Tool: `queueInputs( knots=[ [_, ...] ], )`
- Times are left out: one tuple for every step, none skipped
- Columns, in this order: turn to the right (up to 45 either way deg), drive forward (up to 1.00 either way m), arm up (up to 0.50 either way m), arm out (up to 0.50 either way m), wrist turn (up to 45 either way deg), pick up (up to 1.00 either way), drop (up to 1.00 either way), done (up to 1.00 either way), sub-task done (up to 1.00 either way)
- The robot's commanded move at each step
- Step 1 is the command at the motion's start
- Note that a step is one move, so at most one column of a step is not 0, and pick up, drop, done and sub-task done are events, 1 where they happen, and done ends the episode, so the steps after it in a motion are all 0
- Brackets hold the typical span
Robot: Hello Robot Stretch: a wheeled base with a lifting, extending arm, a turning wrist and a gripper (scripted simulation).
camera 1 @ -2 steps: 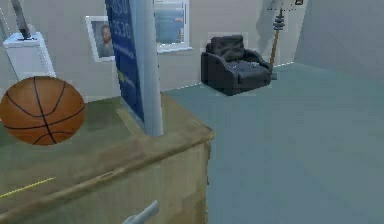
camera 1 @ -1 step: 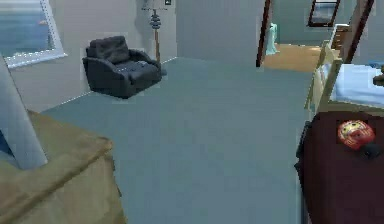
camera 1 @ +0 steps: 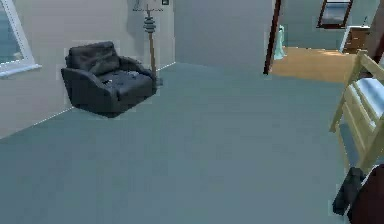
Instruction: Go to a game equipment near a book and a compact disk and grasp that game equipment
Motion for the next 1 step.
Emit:
queueInputs(
  knots=[
    [-45.0, 0.0, 0.0, 0.0, 0.0, 0.0, 0.0, 0.0, 0.0]
  ],
)
